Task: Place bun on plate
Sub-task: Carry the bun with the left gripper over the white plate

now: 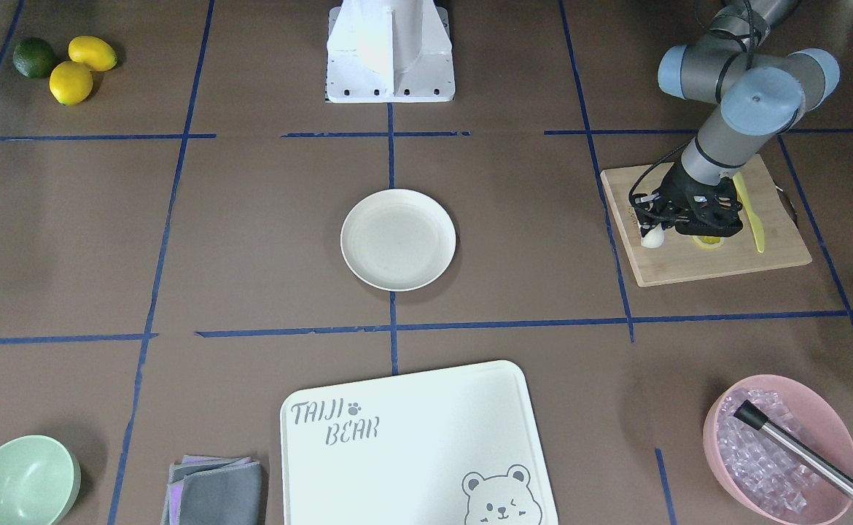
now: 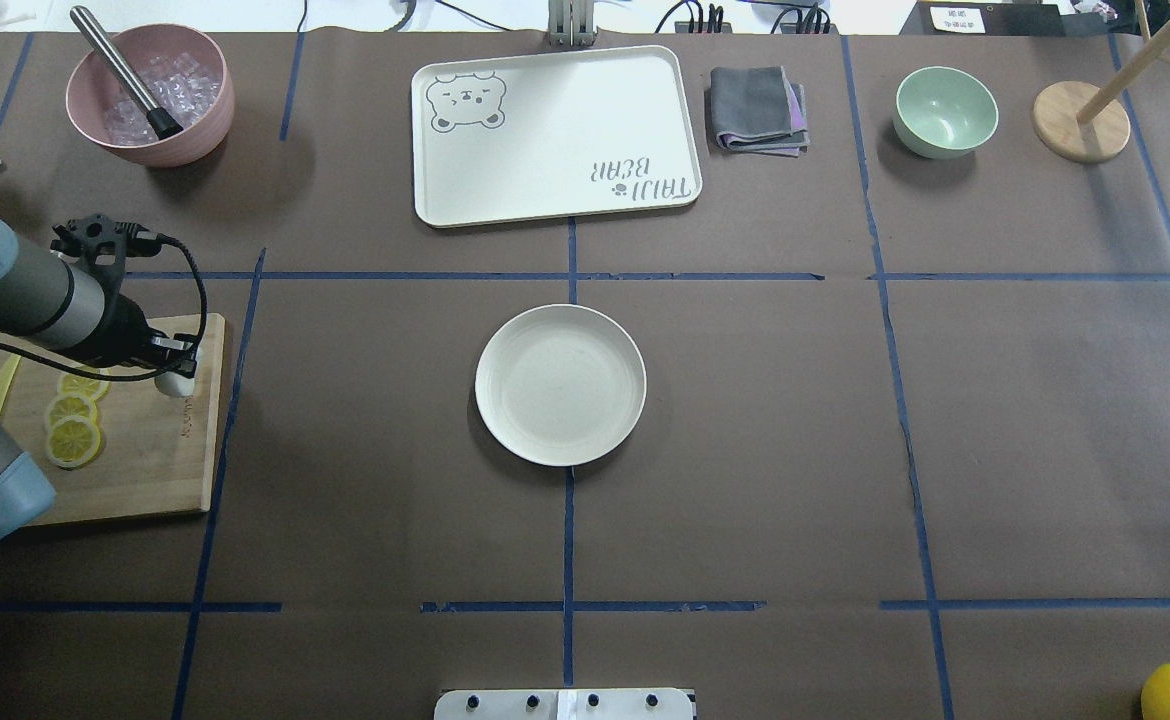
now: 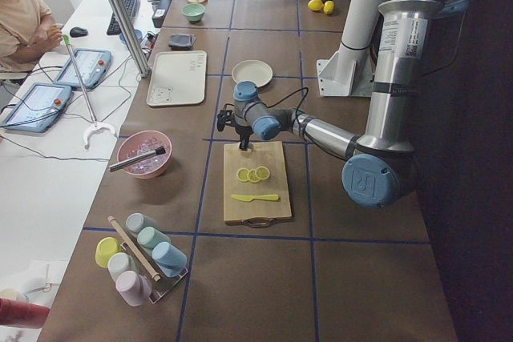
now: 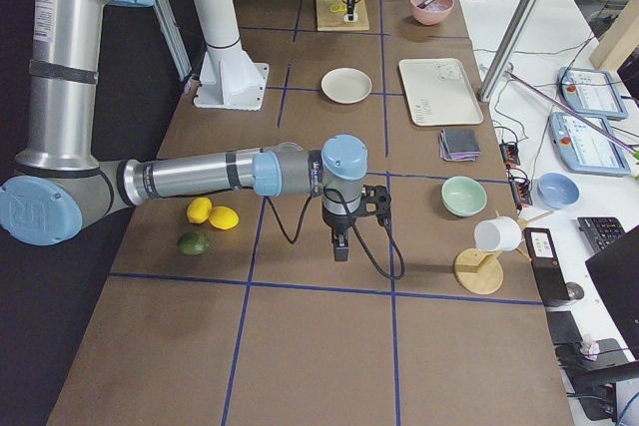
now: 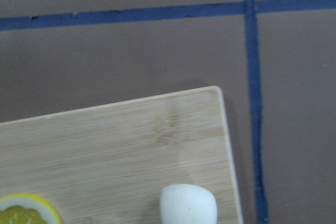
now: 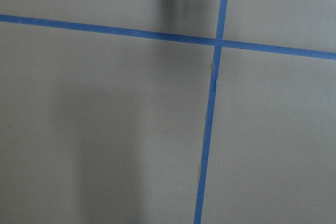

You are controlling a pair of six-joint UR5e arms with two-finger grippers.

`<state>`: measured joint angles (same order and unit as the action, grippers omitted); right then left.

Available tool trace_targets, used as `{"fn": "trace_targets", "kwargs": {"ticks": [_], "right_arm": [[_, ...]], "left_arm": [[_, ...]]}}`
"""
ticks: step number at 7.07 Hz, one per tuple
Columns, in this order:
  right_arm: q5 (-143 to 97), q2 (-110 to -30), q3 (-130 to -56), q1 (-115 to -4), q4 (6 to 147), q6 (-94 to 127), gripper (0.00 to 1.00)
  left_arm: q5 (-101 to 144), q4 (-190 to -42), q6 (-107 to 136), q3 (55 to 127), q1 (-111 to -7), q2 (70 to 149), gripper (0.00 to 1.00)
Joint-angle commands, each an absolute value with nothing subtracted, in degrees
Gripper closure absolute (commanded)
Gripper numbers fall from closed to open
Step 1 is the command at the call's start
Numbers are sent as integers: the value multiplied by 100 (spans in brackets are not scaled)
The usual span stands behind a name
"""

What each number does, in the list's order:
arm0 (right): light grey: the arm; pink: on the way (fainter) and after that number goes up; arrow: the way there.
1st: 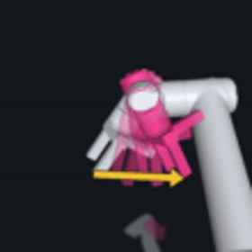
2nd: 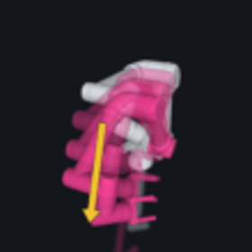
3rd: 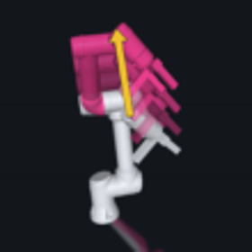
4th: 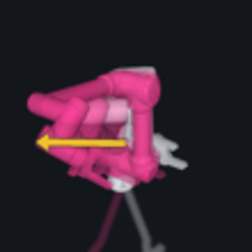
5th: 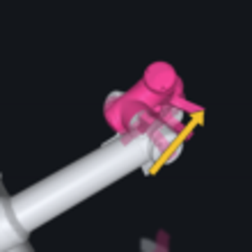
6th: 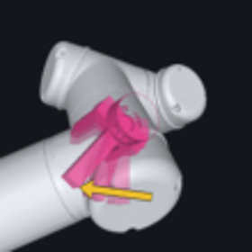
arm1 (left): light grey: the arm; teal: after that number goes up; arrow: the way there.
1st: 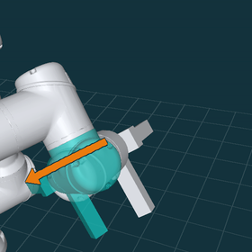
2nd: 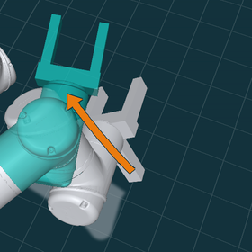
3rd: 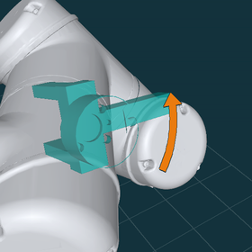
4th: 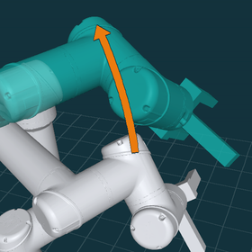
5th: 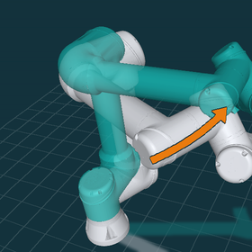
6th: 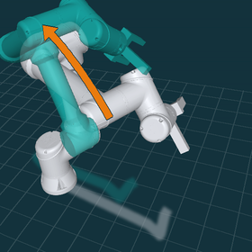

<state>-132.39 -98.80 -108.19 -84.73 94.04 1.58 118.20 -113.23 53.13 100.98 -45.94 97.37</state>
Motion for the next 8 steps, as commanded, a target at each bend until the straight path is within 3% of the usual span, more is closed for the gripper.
{"fn": "trace_targets", "kwargs": {"ticks": [1, 4, 8], "right_arm": [[-13236, -9879, -10819, -8473, 9404, 158, 0], [-13236, -9888, -10811, -8473, 9404, 158, 0], [-13236, -9914, -10802, -8473, 9413, 158, 0]], "left_arm": [[11821, -10475, 5755, 10160, -4579, 10733, 76], [10862, -9369, 6922, 10003, -3564, 12353, 75], [10125, -9527, 7453, 8011, -2558, 14209, 74]]}}
